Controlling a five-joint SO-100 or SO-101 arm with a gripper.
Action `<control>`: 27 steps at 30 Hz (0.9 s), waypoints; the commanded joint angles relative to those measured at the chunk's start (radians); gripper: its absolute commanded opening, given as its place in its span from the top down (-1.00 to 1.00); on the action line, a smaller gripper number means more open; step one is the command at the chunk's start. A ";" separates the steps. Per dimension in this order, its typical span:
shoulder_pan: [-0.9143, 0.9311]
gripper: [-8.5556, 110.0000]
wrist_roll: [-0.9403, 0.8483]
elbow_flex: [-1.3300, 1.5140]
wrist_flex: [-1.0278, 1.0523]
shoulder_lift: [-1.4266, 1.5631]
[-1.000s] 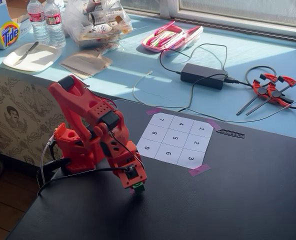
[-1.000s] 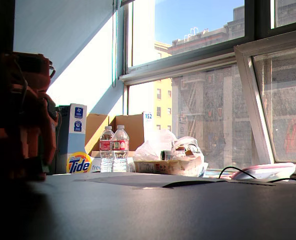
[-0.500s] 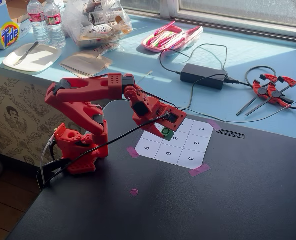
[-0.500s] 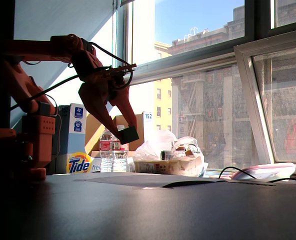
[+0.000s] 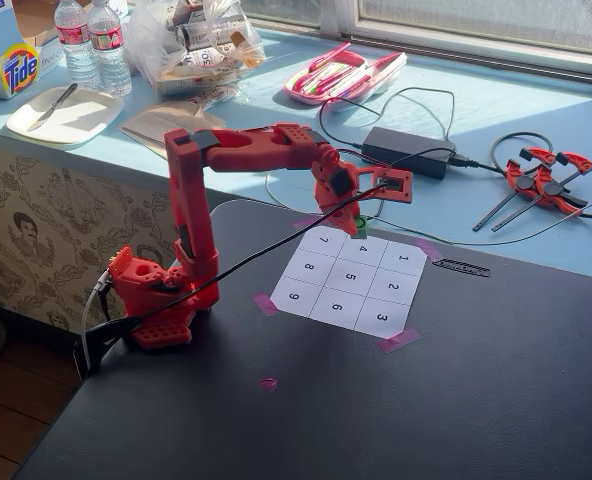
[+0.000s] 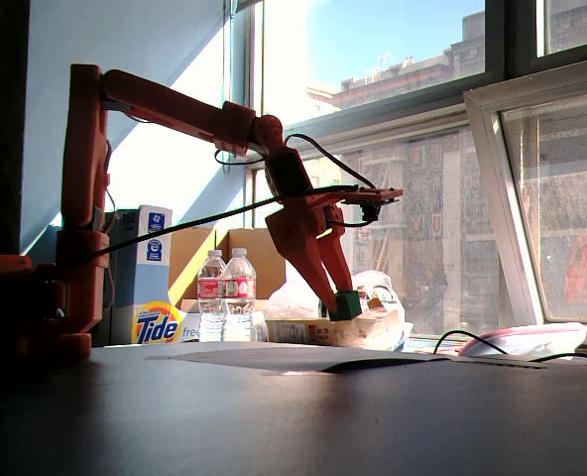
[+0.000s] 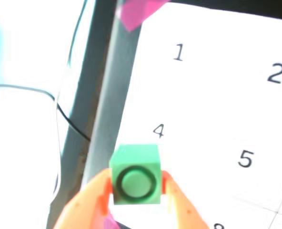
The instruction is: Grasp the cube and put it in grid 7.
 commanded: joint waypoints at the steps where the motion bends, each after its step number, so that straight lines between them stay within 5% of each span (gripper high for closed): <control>1: -0.034 0.86 -0.008 -0.097 -0.006 -0.028; 27: 0.078 0.86 -0.072 0.046 -0.104 -0.086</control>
